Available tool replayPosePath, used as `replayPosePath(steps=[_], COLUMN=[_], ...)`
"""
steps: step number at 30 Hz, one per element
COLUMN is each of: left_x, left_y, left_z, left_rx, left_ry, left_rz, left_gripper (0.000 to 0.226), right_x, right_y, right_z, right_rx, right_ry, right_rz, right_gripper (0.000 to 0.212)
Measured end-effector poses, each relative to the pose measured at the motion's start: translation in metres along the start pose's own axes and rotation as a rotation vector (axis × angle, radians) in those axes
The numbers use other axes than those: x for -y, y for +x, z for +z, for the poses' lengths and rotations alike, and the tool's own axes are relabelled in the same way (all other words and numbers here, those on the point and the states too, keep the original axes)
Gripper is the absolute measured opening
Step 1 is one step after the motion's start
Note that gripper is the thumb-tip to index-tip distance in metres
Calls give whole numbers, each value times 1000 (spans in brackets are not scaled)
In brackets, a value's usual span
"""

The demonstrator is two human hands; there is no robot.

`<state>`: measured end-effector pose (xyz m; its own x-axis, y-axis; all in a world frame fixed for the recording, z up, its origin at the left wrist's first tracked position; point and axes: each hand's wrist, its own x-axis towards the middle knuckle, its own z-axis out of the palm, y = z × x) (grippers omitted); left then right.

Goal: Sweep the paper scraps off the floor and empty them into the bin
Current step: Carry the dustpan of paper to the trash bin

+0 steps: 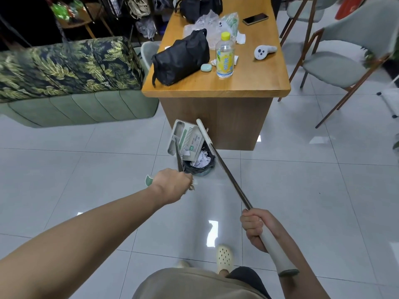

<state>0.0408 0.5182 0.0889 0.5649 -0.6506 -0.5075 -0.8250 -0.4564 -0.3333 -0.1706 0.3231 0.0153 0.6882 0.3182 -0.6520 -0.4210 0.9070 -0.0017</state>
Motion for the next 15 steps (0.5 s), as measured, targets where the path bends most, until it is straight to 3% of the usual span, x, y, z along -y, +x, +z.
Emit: replayPosePath(steps=[6, 15], left_x=[-11, 16], left_y=[3, 1], left_z=[-8, -3], left_rx=[-6, -23], left_ry=[63, -34], left_rz=[42, -75], left_gripper=[29, 34], right_x=[-1, 0], right_y=[-1, -4], right_z=[3, 13], right_rx=[-5, 0], right_ry=[11, 18], right_rz=[8, 20], right_gripper=[35, 40])
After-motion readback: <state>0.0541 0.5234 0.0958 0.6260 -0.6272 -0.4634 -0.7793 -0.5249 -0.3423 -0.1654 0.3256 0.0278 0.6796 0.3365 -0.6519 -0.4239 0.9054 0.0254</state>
